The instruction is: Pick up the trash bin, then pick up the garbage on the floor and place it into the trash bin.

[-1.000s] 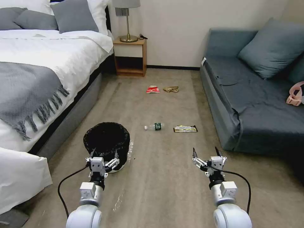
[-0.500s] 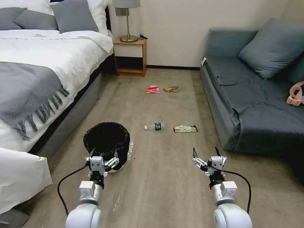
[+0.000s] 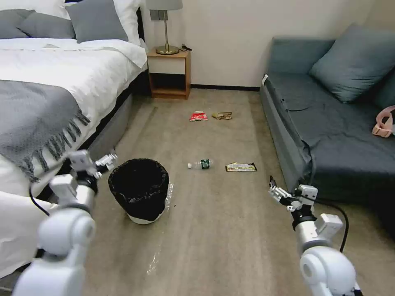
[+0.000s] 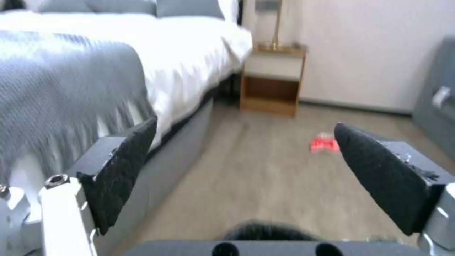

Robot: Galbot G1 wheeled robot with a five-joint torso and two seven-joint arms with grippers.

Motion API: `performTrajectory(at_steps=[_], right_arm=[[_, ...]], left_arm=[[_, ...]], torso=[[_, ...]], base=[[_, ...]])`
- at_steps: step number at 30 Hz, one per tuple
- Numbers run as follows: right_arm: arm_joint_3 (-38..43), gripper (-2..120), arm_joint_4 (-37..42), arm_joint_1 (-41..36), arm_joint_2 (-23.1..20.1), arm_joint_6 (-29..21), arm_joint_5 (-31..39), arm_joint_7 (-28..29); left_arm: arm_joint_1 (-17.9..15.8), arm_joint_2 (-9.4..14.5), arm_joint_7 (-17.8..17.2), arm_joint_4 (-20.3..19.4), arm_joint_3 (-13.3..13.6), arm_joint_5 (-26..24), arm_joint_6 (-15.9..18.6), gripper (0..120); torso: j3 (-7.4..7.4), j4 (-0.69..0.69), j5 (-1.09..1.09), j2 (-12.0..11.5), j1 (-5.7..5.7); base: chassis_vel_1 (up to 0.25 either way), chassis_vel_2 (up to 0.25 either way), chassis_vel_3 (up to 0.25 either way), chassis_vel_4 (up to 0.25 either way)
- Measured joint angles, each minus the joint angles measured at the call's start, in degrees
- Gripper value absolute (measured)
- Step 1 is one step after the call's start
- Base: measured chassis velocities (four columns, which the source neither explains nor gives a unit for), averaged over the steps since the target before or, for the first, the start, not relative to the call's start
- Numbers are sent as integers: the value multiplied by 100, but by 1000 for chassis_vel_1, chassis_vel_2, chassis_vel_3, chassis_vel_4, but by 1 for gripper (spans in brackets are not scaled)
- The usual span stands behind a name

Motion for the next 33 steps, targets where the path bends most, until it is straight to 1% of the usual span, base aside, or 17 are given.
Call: performTrajectory(at_steps=[2, 5, 8, 11, 12, 13, 14, 15, 16, 18, 20, 22, 25, 26, 29, 30, 33], right_arm=[[125, 100, 223, -111, -162, -121, 245, 29], [262, 100, 483, -239, -349, -257, 532, 59], [296, 100, 618, -304, -471, -287, 576, 74], [339, 100, 781, -495, -534, -363, 732, 63], [408, 100, 961, -644, -611, -431, 884, 52], [523, 100, 1260, -893, -739, -546, 1145, 31], [582, 100, 1412, -1049, -806, -628, 1302, 17], [582, 100, 1412, -1049, -806, -628, 1302, 17], [563, 100, 1371, -1073, -781, -536, 1207, -48], [525, 100, 1274, -1079, -744, -448, 1096, -88], [392, 100, 1063, -1038, -701, -268, 883, -174], [299, 100, 965, -964, -713, -216, 830, -199], [133, 100, 761, -897, -700, -41, 707, -245], [133, 100, 761, -897, -700, -41, 707, -245], [67, 100, 659, -878, -688, 107, 618, -277], [67, 100, 659, -878, -688, 107, 618, -277], [114, 100, 643, -902, -749, 194, 591, -297]], left_arm=[[-59, 80, -90, -55, -35, -151, 93, 100], [-93, 170, -219, -165, -79, -395, 223, 100], [-134, 264, -319, -254, -113, -573, 329, 100], [-144, 278, -318, -229, -111, -587, 339, 100], [-151, 314, -364, -243, -126, -674, 379, 100], [-158, 401, -484, -284, -168, -888, 487, 100], [-170, 526, -644, -354, -227, -1194, 635, 100], [-170, 526, -644, -354, -227, -1194, 635, 100], [-181, 658, -825, -427, -286, -1530, 805, 100], [-187, 730, -930, -467, -320, -1720, 902, 100], [-208, 945, -1213, -586, -421, -2247, 1171, 100], [-217, 1024, -1303, -623, -451, -2421, 1259, 100], [-324, 1136, -1356, -185, -417, -2428, 1291, 100], [-324, 1136, -1356, -185, -417, -2428, 1291, 100], [-511, 1373, -1514, 631, -364, -2529, 1394, 100], [-511, 1373, -1514, 631, -364, -2529, 1394, 100], [-635, 1541, -1630, 1194, -330, -2599, 1466, 100]], torso=[[0, -1, -8, -1, 0], [0, 0, -1, -1, 0], [-1, 0, -6, 0, 0], [1, 0, 5, -1, 1], [0, 0, -6, -1, 0], [0, -1, -11, -1, 0], [0, -2, -3, -1, 0], [0, -2, -3, -1, 0], [0, -2, -6, 0, 0], [0, -1, -6, 0, 0], [0, -1, -5, -1, 0], [0, 0, -3, 0, 0], [0, -1, -6, 0, 0], [0, -1, -6, 0, 0], [0, -1, -6, 0, 0], [0, -1, -6, 0, 0], [0, 0, -5, 0, 0]], base=[[0, 0, 0, 0], [0, 0, 0, 0], [0, 0, 0, 0], [0, 0, 0, 0], [0, 0, 0, 0], [0, 0, 0, 0], [0, 0, 0, 0], [0, 0, 0, 0], [0, 0, 0, 0], [0, 0, 0, 0], [0, 0, 0, 0], [0, 0, 0, 0], [0, 0, 0, 0], [0, 0, 0, 0], [0, 0, 0, 0], [0, 0, 0, 0], [0, 0, 0, 0]])
